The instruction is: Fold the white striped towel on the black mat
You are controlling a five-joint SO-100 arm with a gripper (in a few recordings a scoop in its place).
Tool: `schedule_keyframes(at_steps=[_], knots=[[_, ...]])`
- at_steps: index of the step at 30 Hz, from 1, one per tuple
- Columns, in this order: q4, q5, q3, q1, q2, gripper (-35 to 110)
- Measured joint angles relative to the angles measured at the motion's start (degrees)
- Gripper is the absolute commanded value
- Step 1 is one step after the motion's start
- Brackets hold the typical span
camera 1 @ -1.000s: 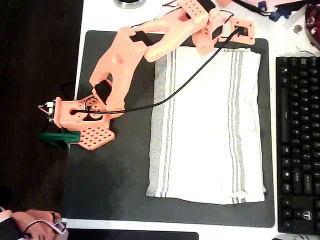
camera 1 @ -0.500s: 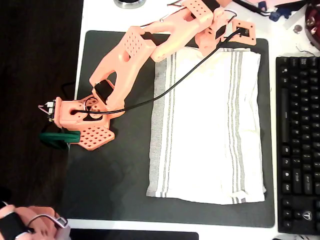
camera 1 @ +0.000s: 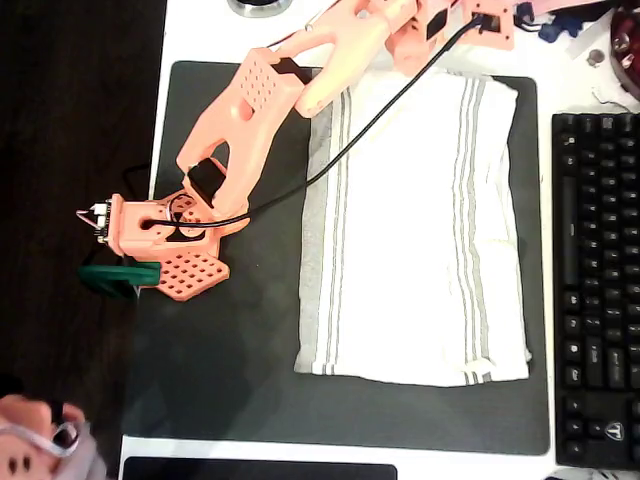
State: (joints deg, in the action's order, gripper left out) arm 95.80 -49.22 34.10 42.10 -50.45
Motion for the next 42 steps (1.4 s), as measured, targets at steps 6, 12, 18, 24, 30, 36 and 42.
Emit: schedule_keyframes(at_steps=[6, 12, 18, 24, 30, 36, 42], knots=[[0.35, -1.58, 9.14, -5.89, -12.57, 0], [1.93, -6.06, 20.57, -15.73, -27.07, 0], [1.14, -13.10, 32.61, -27.16, -41.66, 0], [-7.91, -23.55, 49.48, -43.68, -53.44, 0], [-25.05, -33.93, 68.99, -61.70, -57.13, 1], [-37.35, -38.23, 80.86, -70.93, -56.78, 9], [-37.53, -38.58, 82.18, -72.33, -58.54, 9]])
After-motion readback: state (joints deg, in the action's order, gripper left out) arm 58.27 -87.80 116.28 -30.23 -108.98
